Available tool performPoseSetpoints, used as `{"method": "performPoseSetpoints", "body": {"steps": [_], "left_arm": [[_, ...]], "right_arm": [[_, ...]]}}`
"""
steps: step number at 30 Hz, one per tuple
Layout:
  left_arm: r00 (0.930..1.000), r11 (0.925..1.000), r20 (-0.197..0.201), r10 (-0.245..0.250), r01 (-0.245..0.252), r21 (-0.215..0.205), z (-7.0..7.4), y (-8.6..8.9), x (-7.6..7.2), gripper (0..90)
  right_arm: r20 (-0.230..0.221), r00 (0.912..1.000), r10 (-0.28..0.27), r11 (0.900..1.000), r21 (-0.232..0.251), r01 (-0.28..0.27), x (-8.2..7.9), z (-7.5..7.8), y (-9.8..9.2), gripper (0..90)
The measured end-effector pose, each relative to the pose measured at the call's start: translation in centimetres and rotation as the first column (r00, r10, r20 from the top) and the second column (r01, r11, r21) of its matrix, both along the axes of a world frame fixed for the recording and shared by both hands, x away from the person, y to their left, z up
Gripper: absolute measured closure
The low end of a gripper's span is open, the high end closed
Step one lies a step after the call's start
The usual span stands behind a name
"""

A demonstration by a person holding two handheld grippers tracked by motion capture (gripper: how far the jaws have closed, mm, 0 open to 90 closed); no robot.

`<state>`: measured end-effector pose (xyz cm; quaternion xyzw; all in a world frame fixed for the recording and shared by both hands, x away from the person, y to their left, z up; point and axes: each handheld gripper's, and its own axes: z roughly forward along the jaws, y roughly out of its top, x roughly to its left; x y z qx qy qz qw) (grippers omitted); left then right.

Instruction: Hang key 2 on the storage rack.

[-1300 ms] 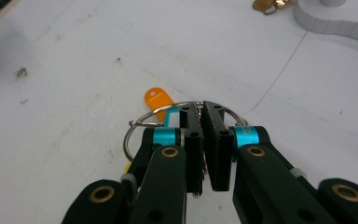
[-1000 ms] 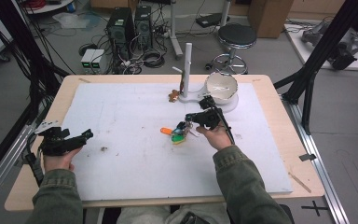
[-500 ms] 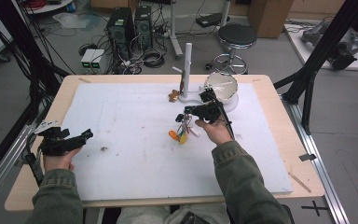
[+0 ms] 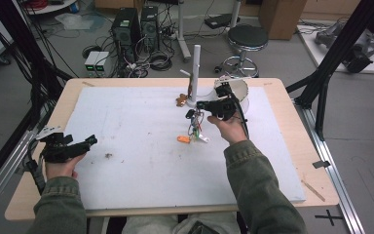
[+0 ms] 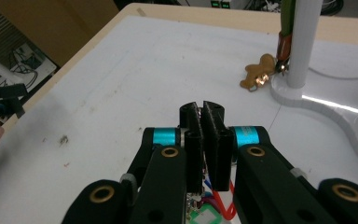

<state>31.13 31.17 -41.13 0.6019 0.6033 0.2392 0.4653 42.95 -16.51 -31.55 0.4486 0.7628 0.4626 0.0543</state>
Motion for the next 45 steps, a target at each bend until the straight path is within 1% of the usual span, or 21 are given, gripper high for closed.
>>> {"method": "performPoseSetpoints", "body": {"steps": [2, 5, 9, 15, 20, 24, 33, 36, 40, 42, 45], "left_arm": [[1.0, 1.0, 0.001, 0.002, -0.002, -0.002, 0.0, 0.0, 0.0, 4.8], [1.0, 1.0, 0.004, 0.002, -0.002, -0.003, 0.0, 0.1, 0.0, 4.8], [1.0, 1.0, 0.003, 0.004, -0.004, -0.004, 0.0, 0.1, 0.0, 4.8], [1.0, 1.0, 0.002, 0.003, -0.003, -0.002, 0.0, 0.1, 0.0, 4.8], [0.9999, 0.9999, 0.009, 0.012, -0.012, -0.004, 0.0, 0.1, 0.0, 4.8], [0.9999, 0.9999, 0.008, 0.012, -0.012, -0.003, 0.0, 0.1, 0.0, 4.8], [0.9999, 1.0, 0.005, 0.009, -0.009, -0.002, 0.0, 0.1, 0.0, 4.8], [1.0, 1.0, 0.002, 0.003, -0.003, 0.0, -0.1, 0.0, 0.1, 4.8], [1.0, 1.0, 0.0, 0.002, -0.002, 0.0, -0.1, 0.0, 0.1, 4.8], [1.0, 1.0, -0.001, 0.001, -0.001, 0.001, -0.1, 0.0, 0.1, 4.8], [1.0, 1.0, 0.0, 0.005, -0.005, -0.002, -0.1, 0.0, 0.1, 4.8]], "right_arm": [[0.006, 1.0, -0.003, 1.0, 0.01, 0.003, 0.1, 0.5, -0.2, 87.0], [0.018, 0.9997, -0.013, 1.0, 0.008, 0.013, 0.3, 1.1, -0.3, 87.1], [0.031, 0.9993, -0.021, 1.0, 0.022, 0.021, 0.5, 2.0, -0.5, 87.1], [0.038, 0.9988, -0.031, 0.999, 0.028, 0.03, 0.9, 3.0, -0.6, 87.1], [0.045, 0.9985, -0.029, 0.999, 0.036, 0.028, 1.3, 3.7, -0.7, 87.1], [0.049, 0.9982, -0.034, 0.999, 0.041, 0.032, 1.6, 4.6, -0.7, 87.1], [0.068, 0.9966, -0.047, 0.998, 0.041, 0.045, 2.5, 6.8, -0.6, 87.1], [0.069, 0.9965, -0.046, 0.998, 0.046, 0.043, 2.8, 7.3, -0.5, 87.0], [0.08, 0.9952, -0.056, 0.998, 0.036, 0.053, 3.2, 8.0, -0.4, 87.1], [0.076, 0.9957, -0.053, 0.998, 0.043, 0.05, 3.6, 8.4, -0.4, 87.1], [0.084, 0.9952, -0.051, 0.998, 0.029, 0.048, 4.1, 9.0, -0.2, 87.1]]}}
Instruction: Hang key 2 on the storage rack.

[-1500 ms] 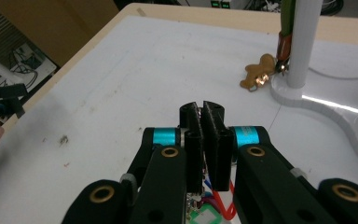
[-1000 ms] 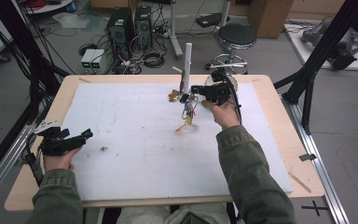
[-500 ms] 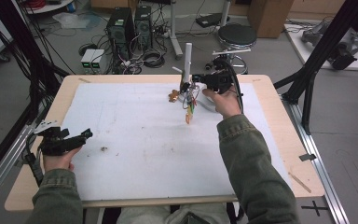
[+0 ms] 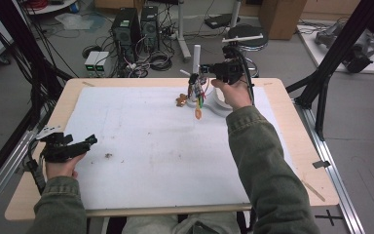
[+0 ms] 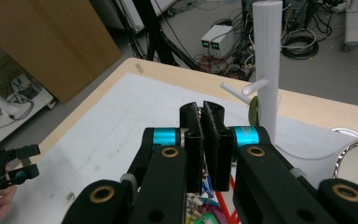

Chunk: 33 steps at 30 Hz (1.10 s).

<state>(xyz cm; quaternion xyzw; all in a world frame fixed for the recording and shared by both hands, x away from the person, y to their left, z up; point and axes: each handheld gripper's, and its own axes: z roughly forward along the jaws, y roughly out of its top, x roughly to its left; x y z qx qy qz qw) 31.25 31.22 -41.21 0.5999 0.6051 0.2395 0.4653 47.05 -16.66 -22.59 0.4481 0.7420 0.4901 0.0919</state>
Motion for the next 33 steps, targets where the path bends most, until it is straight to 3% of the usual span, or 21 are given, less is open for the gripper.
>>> {"method": "performPoseSetpoints", "body": {"steps": [12, 22, 33], "left_arm": [[1.0, 0.9999, 0.004, 0.007, -0.007, -0.014, 0.0, 0.3, -0.1, 4.9], [1.0, 0.9999, 0.0, 0.004, -0.004, -0.012, -0.1, 0.3, -0.1, 4.8], [1.0, 0.9999, -0.002, 0.007, -0.007, -0.013, -0.1, 0.4, 0.0, 4.9]], "right_arm": [[-0.002, 1.0, -0.004, 1.0, 0.025, 0.005, 2.2, 1.5, 0.8, 87.0], [-0.015, 0.9999, -0.006, 1.0, 0.012, 0.007, 3.9, 1.4, 1.6, 87.0], [-0.034, 0.9993, -0.018, 0.999, 0.045, 0.019, 5.6, 1.0, 1.8, 87.1]]}}
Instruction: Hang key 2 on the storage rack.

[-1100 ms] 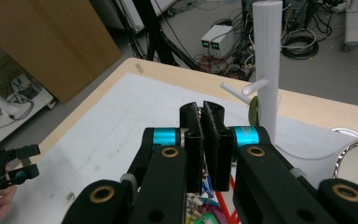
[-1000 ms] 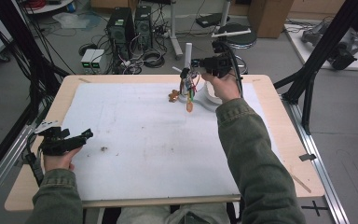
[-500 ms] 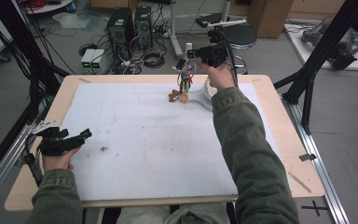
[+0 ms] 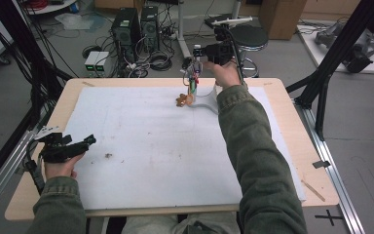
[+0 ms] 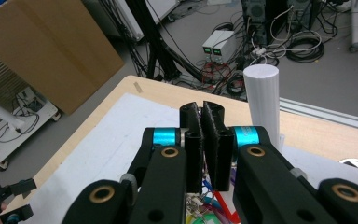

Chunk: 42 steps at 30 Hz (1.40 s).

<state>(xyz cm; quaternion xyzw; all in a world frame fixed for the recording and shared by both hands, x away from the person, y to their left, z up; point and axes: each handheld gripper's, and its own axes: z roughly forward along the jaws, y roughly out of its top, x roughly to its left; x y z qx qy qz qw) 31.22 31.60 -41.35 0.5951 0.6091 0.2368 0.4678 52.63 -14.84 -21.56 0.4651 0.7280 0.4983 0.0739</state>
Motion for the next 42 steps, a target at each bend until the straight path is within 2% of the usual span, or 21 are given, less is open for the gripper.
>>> {"method": "performPoseSetpoints", "body": {"steps": [14, 26, 28, 30, 32, 35, 42], "left_arm": [[1.0, 1.0, -0.001, -0.001, 0.001, 0.002, 0.0, 0.1, 0.0, 4.9], [1.0, 1.0, -0.003, 0.0, 0.0, 0.003, 0.0, 0.1, 0.0, 4.9], [1.0, 1.0, -0.002, 0.001, -0.001, 0.003, 0.0, 0.1, 0.0, 4.9], [1.0, 1.0, -0.003, 0.001, -0.001, 0.002, 0.0, 0.1, 0.0, 4.9], [1.0, 1.0, -0.003, 0.001, -0.001, 0.003, 0.0, 0.1, 0.0, 4.9], [1.0, 1.0, -0.004, 0.0, 0.0, 0.006, 0.0, 0.0, 0.0, 4.9], [1.0, 1.0, -0.001, 0.001, -0.001, 0.005, 0.0, 0.0, 0.0, 4.9]], "right_arm": [[-0.015, 0.9996, -0.024, 1.0, -0.005, 0.024, 1.5, -0.9, 0.3, 87.1], [-0.031, 0.9977, -0.06, 0.998, -0.038, 0.059, 1.7, -2.1, 0.8, 86.9], [-0.031, 0.9981, -0.053, 0.998, -0.033, 0.052, 1.6, -2.2, 0.8, 85.3], [-0.032, 0.9987, -0.039, 0.999, -0.023, 0.038, 1.3, -2.2, 0.7, 79.5], [-0.02, 0.9989, -0.044, 0.998, -0.043, 0.043, 0.9, -1.9, 0.6, 69.6], [-0.013, 0.9987, -0.049, 0.998, -0.051, 0.048, 0.4, -1.5, 0.2, 60.6], [-0.023, 0.998, -0.059, 0.993, -0.1, 0.056, -0.4, -0.8, -0.6, 26.4]]}}
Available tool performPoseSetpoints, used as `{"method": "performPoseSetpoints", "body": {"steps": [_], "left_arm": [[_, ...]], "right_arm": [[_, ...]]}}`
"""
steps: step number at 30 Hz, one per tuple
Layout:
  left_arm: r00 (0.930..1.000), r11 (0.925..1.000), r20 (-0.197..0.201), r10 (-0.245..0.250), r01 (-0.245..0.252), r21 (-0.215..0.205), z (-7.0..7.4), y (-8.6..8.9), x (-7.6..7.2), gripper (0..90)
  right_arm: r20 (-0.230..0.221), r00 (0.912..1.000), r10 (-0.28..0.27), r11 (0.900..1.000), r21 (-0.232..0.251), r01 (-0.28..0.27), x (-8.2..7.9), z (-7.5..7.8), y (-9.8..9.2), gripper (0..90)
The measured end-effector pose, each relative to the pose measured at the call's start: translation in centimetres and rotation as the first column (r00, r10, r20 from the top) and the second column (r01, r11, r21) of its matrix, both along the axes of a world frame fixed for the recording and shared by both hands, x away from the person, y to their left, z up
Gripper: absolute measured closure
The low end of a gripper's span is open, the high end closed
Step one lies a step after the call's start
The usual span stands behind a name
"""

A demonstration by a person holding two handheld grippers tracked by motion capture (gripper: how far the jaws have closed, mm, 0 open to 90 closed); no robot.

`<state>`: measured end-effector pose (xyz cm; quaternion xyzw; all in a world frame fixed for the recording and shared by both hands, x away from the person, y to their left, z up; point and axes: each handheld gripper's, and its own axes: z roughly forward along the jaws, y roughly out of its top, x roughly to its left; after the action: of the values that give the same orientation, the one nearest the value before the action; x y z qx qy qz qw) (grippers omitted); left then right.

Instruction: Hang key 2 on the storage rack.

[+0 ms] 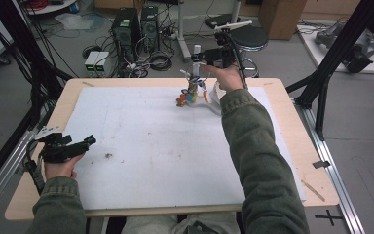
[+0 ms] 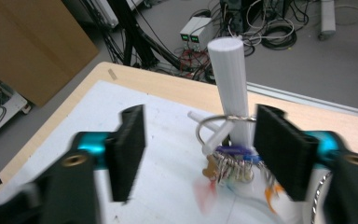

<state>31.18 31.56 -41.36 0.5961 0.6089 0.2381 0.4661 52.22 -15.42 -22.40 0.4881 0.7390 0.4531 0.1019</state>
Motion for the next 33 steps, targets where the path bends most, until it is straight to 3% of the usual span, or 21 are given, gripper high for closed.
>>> {"method": "performPoseSetpoints", "body": {"steps": [4, 7, 8, 10, 19, 33], "left_arm": [[1.0, 1.0, -0.003, -0.002, 0.002, 0.003, 0.0, 0.0, 0.0, 4.9], [1.0, 1.0, -0.003, -0.002, 0.002, 0.002, 0.0, 0.0, 0.0, 4.9], [1.0, 1.0, -0.003, -0.003, 0.003, 0.002, 0.0, 0.0, 0.0, 4.8], [1.0, 1.0, -0.004, -0.003, 0.003, 0.001, 0.0, 0.0, 0.0, 4.9], [1.0, 1.0, -0.003, -0.003, 0.003, 0.002, 0.0, 0.0, 0.0, 4.9], [1.0, 1.0, -0.003, -0.003, 0.003, 0.001, 0.0, -0.1, -0.1, 4.9]], "right_arm": [[-0.001, 1.0, -0.008, 1.0, 0.001, 0.008, -0.4, -0.1, -0.5, 13.0], [-0.002, 1.0, -0.006, 1.0, -0.003, 0.006, -0.7, -0.4, -0.9, 9.4], [-0.002, 1.0, -0.005, 1.0, -0.009, 0.005, -0.7, -0.5, -1.0, 9.2], [0.002, 0.9999, -0.01, 0.999, -0.034, 0.01, -0.9, -0.8, -1.3, 0.7], [0.006, 0.9998, 0.017, 0.999, -0.047, -0.016, -1.8, -1.7, -3.1, 0.6], [0.007, 0.9999, 0.012, 0.997, -0.075, -0.011, -4.0, -3.2, -5.5, 0.6]]}}
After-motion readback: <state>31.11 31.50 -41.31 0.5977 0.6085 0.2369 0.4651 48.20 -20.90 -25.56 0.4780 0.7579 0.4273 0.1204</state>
